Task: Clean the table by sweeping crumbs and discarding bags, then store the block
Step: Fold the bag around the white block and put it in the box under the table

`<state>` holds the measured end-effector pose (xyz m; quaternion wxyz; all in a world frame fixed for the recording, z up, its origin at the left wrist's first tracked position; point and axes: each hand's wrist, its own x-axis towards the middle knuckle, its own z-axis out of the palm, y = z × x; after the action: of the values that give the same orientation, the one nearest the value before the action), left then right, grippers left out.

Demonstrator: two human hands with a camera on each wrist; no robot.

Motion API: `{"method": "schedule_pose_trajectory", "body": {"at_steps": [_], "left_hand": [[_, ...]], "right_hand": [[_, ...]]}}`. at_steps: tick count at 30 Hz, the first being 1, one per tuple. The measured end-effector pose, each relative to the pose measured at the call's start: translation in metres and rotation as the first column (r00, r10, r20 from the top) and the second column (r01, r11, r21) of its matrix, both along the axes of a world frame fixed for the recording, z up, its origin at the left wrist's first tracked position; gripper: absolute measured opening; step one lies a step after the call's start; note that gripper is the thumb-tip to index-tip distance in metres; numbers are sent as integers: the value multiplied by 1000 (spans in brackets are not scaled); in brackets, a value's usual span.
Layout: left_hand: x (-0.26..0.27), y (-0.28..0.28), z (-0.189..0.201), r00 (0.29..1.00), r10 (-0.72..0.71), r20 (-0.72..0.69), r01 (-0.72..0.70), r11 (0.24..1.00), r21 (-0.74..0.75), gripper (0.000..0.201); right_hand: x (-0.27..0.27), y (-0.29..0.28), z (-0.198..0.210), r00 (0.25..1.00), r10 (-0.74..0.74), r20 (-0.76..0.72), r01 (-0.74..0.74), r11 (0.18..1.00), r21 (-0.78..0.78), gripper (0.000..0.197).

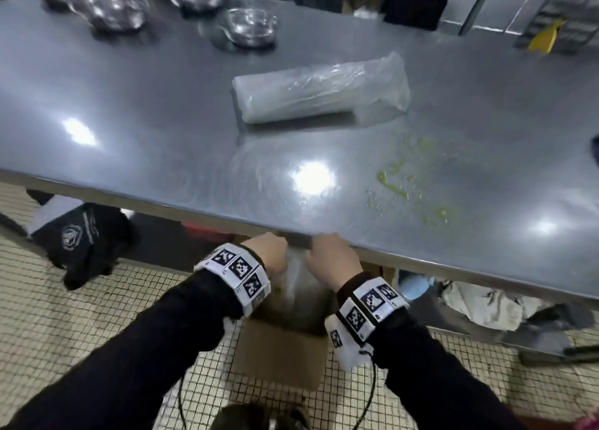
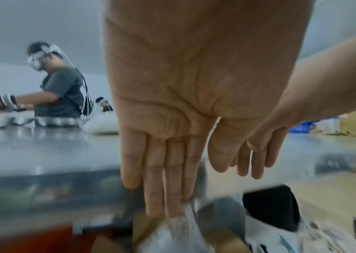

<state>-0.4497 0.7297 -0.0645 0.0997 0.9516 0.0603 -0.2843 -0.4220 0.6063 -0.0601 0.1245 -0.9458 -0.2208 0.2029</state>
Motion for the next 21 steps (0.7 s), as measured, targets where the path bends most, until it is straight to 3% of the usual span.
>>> {"method": "schedule_pose_trajectory", "body": {"at_steps": [4,8,12,16,21], "left_hand": [[20,16,34,986,36,161,-39,999,15,35],[39,36,54,938,66,340,-72,997,6,37],[72,67,57,896,84,437,-87,996,-12,33],[113,103,55,876,29,482,-38,999,8,31],[172,155,59,853,9,521,20,999,-51,30]], "right_hand": [[18,13,45,992,28,125,-33,998,44,15],[40,30,61,987,-14,162,2,997,72,24],[67,54,62,981,-81,174,69,995,74,31],[105,83,52,971,-154,182,144,987,67,11],[161,122,39,951,-292,102,288,956,50,27]]}}
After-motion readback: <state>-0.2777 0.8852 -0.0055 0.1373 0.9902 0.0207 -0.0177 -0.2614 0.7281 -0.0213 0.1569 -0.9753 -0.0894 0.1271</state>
